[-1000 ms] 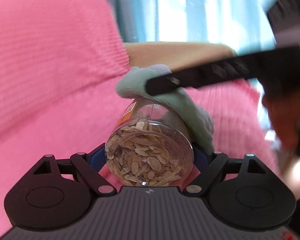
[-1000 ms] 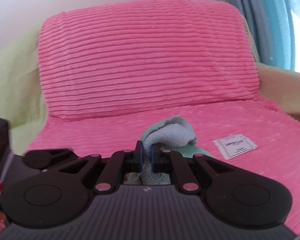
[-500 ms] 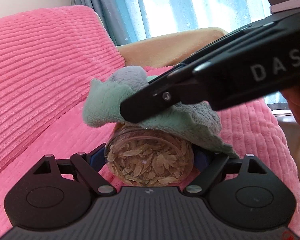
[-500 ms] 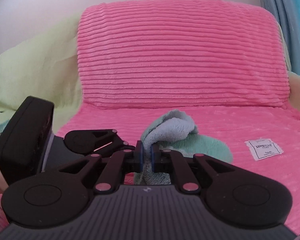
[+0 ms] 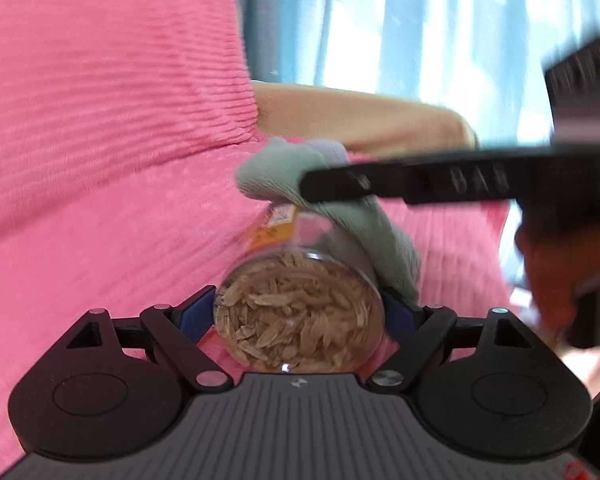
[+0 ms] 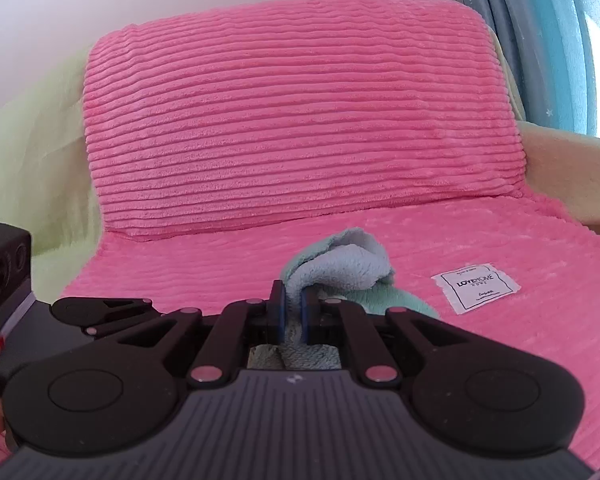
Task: Clean container
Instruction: 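Sweep the cloth back and forth over the jar label with the right gripper while the left holds the jar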
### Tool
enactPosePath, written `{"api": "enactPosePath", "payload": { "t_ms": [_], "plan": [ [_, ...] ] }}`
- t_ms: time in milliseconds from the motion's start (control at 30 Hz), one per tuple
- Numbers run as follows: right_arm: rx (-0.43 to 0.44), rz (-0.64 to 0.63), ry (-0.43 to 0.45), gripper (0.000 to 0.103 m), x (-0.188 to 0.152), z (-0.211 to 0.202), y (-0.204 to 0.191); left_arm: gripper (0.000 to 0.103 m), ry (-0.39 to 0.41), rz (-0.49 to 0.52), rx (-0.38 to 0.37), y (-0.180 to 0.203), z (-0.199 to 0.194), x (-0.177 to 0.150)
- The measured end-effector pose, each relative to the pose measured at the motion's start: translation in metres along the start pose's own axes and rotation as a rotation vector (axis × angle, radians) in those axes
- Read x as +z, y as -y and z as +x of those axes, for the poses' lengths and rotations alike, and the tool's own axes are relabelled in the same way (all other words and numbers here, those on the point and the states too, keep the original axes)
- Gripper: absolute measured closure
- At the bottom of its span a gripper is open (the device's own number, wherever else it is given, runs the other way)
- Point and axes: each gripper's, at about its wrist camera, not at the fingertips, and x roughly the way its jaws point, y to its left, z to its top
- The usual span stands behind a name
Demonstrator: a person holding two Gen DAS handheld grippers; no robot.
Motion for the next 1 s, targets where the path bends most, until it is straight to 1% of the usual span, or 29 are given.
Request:
{"api": "enactPosePath", "payload": {
  "t_ms": [67, 133, 200, 300, 367, 400, 500, 533, 567, 667, 700, 733, 867, 933, 1000],
  "plan": [
    [0.003, 0.003, 0.0, 0.098, -0.001, -0.001, 0.0, 0.017, 0.009, -0.081, -0.027, -0.013, 0.0, 0.001],
    [0.005, 0.002, -0.002, 0.098, -0.001, -0.002, -0.002, 0.017, 0.005, -0.138, -0.046, -0.023, 0.003, 0.001],
    [0.006, -0.001, -0.005, 0.098, 0.0, -0.002, -0.003, 0.016, -0.007, -0.157, -0.057, -0.029, 0.006, 0.0],
    [0.0, -0.006, -0.007, 0.098, 0.001, -0.002, -0.002, 0.017, -0.014, -0.14, -0.054, -0.032, 0.008, 0.0],
    [-0.012, -0.014, -0.004, 0.098, 0.002, -0.002, -0.002, 0.017, -0.005, -0.083, -0.034, -0.03, 0.008, 0.0],
    [-0.019, -0.017, -0.003, 0.098, 0.002, -0.002, -0.002, 0.017, 0.001, -0.019, -0.009, -0.025, 0.008, 0.0],
    [-0.036, -0.02, -0.002, 0.098, 0.002, -0.002, 0.0, 0.017, 0.005, 0.264, 0.111, 0.002, 0.01, -0.004],
    [-0.038, -0.018, -0.003, 0.098, 0.002, -0.002, 0.0, 0.017, 0.005, 0.316, 0.134, 0.005, 0.012, -0.006],
    [-0.038, -0.02, -0.004, 0.098, 0.001, -0.002, 0.0, 0.017, 0.006, 0.347, 0.147, 0.006, 0.014, -0.008],
    [-0.032, -0.028, -0.008, 0.097, 0.001, -0.003, -0.001, 0.017, 0.007, 0.358, 0.15, -0.002, 0.017, -0.009],
    [-0.014, -0.035, -0.009, 0.097, 0.0, -0.004, -0.004, 0.017, 0.006, 0.357, 0.149, -0.006, 0.018, -0.009],
    [0.005, -0.042, -0.011, 0.097, 0.0, -0.005, -0.006, 0.017, 0.006, 0.356, 0.149, -0.006, 0.02, -0.007],
    [0.123, -0.094, -0.021, 0.097, -0.003, -0.01, -0.026, 0.017, 0.002, 0.351, 0.146, -0.006, 0.025, -0.002],
    [0.141, -0.123, -0.028, 0.097, -0.005, -0.011, -0.036, 0.017, -0.001, 0.353, 0.146, -0.005, 0.029, 0.001],
    [0.137, -0.133, -0.028, 0.097, -0.004, -0.01, -0.035, 0.017, -0.001, 0.352, 0.145, -0.007, 0.031, 0.001]
  ]
}}
